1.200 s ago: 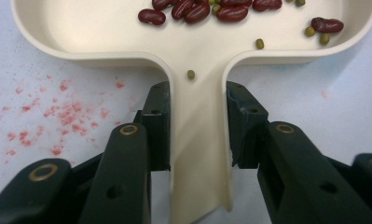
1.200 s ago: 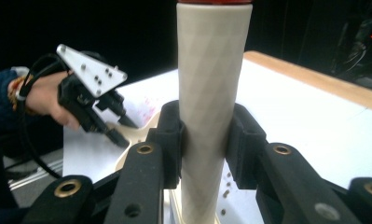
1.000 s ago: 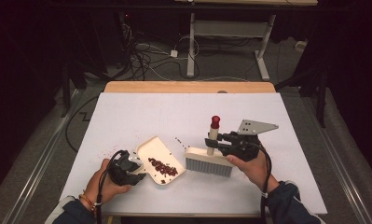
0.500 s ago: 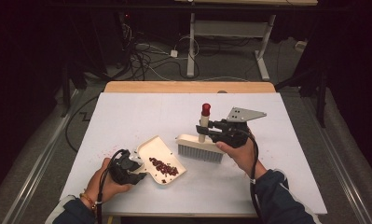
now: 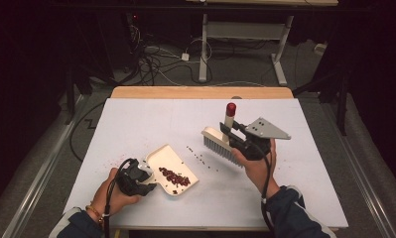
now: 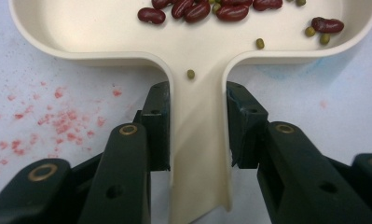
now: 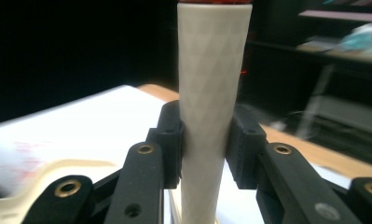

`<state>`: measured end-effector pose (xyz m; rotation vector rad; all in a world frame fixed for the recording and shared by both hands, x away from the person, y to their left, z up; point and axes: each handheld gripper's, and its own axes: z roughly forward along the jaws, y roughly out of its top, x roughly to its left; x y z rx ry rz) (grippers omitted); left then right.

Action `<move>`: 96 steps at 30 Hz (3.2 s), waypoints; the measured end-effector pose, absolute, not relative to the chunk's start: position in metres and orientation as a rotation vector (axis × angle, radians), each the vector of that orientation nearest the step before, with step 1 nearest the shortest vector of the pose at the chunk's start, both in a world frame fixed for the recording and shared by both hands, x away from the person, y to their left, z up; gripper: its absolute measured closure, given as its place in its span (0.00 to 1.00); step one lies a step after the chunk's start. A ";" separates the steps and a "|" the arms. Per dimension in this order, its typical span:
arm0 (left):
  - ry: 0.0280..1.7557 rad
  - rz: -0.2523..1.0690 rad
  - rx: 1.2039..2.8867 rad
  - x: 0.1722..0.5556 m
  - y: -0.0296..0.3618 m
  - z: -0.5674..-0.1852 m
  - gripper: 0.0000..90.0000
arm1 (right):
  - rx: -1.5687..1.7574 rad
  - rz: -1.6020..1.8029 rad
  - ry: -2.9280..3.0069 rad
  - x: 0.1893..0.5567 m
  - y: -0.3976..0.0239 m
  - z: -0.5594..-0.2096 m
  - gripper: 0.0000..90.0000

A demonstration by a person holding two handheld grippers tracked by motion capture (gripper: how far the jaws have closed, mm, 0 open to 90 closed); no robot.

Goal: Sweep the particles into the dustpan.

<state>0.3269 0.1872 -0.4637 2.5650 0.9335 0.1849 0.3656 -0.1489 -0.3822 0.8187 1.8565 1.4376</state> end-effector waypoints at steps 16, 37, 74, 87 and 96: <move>0.927 0.165 2.625 0.335 0.172 -0.459 0.71 | 0.793 1.451 1.853 0.369 -0.093 -0.414 0.78; 0.906 0.141 2.607 0.339 0.164 -0.456 0.71 | 0.751 1.603 1.977 0.369 -0.086 -0.409 0.78; 0.846 0.140 2.647 0.328 0.164 -0.458 0.71 | 0.708 1.564 2.142 0.311 -0.211 -0.364 0.78; 0.836 0.135 2.650 0.329 0.161 -0.459 0.71 | 0.597 1.489 2.311 0.322 -0.187 -0.377 0.78; 0.831 0.132 2.649 0.331 0.160 -0.459 0.71 | 0.600 1.526 2.282 0.343 -0.175 -0.376 0.78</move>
